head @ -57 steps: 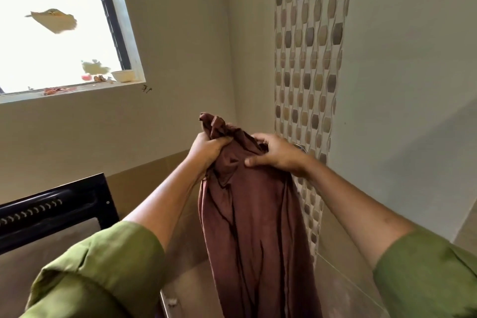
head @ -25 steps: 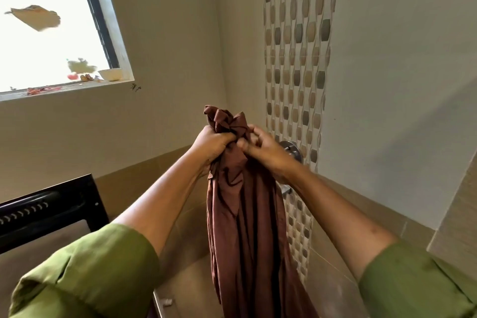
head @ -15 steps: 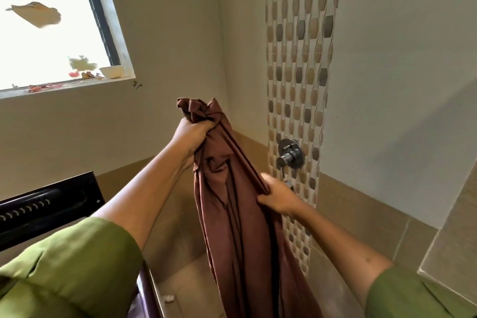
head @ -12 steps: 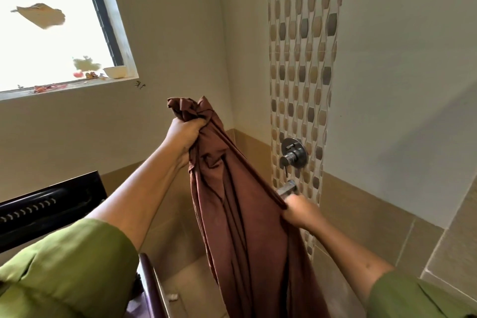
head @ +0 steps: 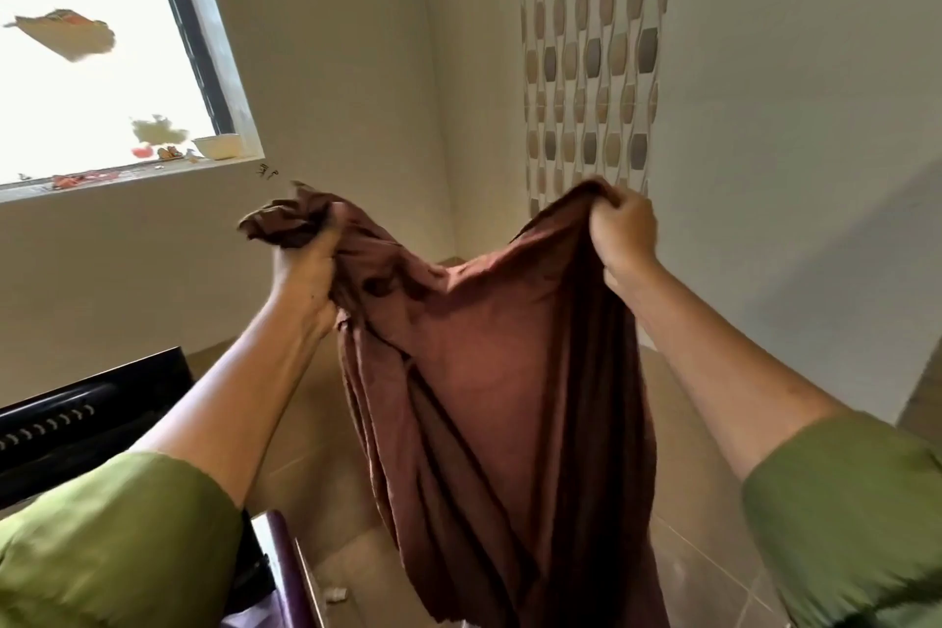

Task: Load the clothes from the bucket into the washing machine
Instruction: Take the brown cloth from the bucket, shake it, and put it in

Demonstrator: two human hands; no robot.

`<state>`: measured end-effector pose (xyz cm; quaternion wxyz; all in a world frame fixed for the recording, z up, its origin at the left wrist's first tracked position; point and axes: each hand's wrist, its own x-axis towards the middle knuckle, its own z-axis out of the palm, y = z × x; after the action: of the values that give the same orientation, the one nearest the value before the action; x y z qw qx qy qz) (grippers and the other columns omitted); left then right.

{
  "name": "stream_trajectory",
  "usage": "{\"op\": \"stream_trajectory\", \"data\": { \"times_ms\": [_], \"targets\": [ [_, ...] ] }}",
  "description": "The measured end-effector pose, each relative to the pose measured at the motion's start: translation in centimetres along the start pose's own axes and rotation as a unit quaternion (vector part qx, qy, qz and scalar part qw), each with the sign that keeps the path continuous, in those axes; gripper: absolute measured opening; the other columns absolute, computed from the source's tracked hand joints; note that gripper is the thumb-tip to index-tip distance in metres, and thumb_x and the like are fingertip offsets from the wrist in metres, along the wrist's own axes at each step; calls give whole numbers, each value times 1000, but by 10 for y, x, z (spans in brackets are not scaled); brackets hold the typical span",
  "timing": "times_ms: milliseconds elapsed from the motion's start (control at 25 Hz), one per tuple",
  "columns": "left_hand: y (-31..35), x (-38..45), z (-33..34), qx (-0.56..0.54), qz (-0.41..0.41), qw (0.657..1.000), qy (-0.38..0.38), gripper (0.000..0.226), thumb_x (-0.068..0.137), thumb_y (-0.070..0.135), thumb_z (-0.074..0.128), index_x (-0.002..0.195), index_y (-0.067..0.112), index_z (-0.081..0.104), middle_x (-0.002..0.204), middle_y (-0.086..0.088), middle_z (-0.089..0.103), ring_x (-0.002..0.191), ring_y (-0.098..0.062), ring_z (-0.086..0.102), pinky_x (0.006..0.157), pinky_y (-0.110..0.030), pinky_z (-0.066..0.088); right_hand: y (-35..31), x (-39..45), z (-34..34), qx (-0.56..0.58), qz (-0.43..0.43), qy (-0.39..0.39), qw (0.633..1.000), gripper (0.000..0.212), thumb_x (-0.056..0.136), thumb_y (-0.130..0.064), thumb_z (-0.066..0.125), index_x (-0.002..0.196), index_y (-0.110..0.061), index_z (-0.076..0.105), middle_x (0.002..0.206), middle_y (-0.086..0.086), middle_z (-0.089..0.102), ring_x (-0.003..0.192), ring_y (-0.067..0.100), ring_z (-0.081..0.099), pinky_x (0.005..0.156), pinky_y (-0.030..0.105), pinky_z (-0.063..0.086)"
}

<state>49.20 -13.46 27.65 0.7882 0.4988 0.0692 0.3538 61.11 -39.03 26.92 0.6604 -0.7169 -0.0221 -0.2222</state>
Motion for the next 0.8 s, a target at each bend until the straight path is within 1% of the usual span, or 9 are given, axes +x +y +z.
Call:
{"op": "stream_trajectory", "data": {
  "times_ms": [80,120,200,280,360,480,560,680,800],
  "targets": [
    [-14,-22,32,79,19,993,-90,16,90,3,63,104,10,60,100,-12,67,81,-15,69,75,-28,58,-39,-18,33,13,-79,-153,985,18,90,-24,60,95,-15,75,92,8,75,84,17,66,72,32,52],
    [-20,-32,47,99,7,985,-144,22,88,-2,63,108,6,60,100,-13,68,83,-15,70,78,-27,57,-51,-30,47,-2,-113,-239,964,19,90,-26,62,93,-12,75,93,12,75,82,15,65,74,34,52],
    [-24,-40,65,118,-26,972,-203,32,83,-7,67,114,1,61,98,-11,70,81,-15,71,76,-27,58,-60,-46,57,12,-121,-334,935,22,90,-26,65,91,-7,75,91,14,74,79,14,64,76,36,53],
    [-20,-34,65,176,-26,968,-179,32,78,-6,73,108,4,66,94,-9,72,79,-17,71,76,-31,58,-54,-43,46,64,-78,-384,918,18,92,-23,63,97,-9,72,91,9,73,79,11,67,74,30,54],
    [-13,-25,60,225,-15,964,-144,23,75,-4,75,88,14,69,85,-4,74,76,-17,72,75,-33,58,-37,-41,32,98,-57,-441,890,19,93,-19,61,109,-8,65,100,9,70,88,15,68,79,27,56],
    [-5,-15,60,239,-4,966,-95,22,71,2,73,78,21,63,83,-4,73,82,-25,73,79,-39,59,5,-56,24,37,-58,-472,879,41,90,-9,64,128,-6,49,119,15,63,105,28,64,89,37,56],
    [-3,-9,56,244,1,967,-71,20,67,7,73,78,22,64,81,-3,73,80,-24,73,79,-39,60,38,-66,19,-45,-63,-480,874,43,87,-2,61,128,-10,51,118,10,65,105,28,65,88,39,56],
    [1,4,32,225,-5,974,-1,18,68,6,72,79,19,66,82,-6,73,78,-26,73,80,-43,61,86,-64,-5,-108,8,-494,863,34,88,-12,67,120,-8,59,117,10,67,107,26,65,95,44,52],
    [3,14,6,205,-16,978,46,18,69,3,69,80,18,66,83,-9,72,79,-29,72,80,-47,60,113,-49,-27,-274,-47,-419,865,16,94,-27,60,94,-11,62,101,9,69,100,31,65,84,39,49]
  ]
}}
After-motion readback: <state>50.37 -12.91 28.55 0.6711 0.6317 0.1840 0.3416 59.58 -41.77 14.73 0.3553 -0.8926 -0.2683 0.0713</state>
